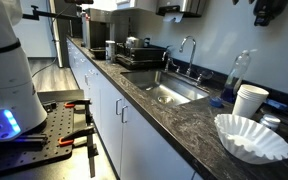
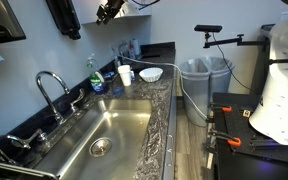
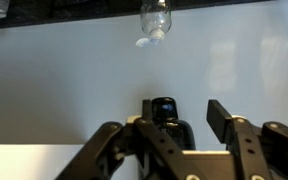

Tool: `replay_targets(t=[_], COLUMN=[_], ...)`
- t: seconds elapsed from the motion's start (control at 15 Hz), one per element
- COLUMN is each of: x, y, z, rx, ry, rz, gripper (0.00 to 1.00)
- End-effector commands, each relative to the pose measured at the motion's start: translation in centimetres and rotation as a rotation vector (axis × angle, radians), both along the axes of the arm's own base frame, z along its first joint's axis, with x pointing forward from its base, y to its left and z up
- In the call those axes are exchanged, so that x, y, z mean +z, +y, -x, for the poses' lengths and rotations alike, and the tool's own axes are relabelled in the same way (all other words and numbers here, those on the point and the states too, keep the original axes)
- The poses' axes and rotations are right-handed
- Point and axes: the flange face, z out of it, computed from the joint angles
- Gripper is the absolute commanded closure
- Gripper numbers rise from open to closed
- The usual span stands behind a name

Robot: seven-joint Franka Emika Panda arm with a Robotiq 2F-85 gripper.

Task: Press the soap dispenser

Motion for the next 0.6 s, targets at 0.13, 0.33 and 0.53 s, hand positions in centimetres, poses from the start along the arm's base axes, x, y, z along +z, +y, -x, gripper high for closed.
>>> replay_targets(t=[0.13, 0.33, 0.53], x=[0.0, -0.9, -1.6], y=[0.0, 1.0, 2.3], z=[0.0, -1.6, -3.3], rx=[0.000, 0.004, -0.007], ry=[0.000, -0.029, -0.074], rz=[0.000, -0.020, -0.045], gripper=[0.64, 0.83, 1.00])
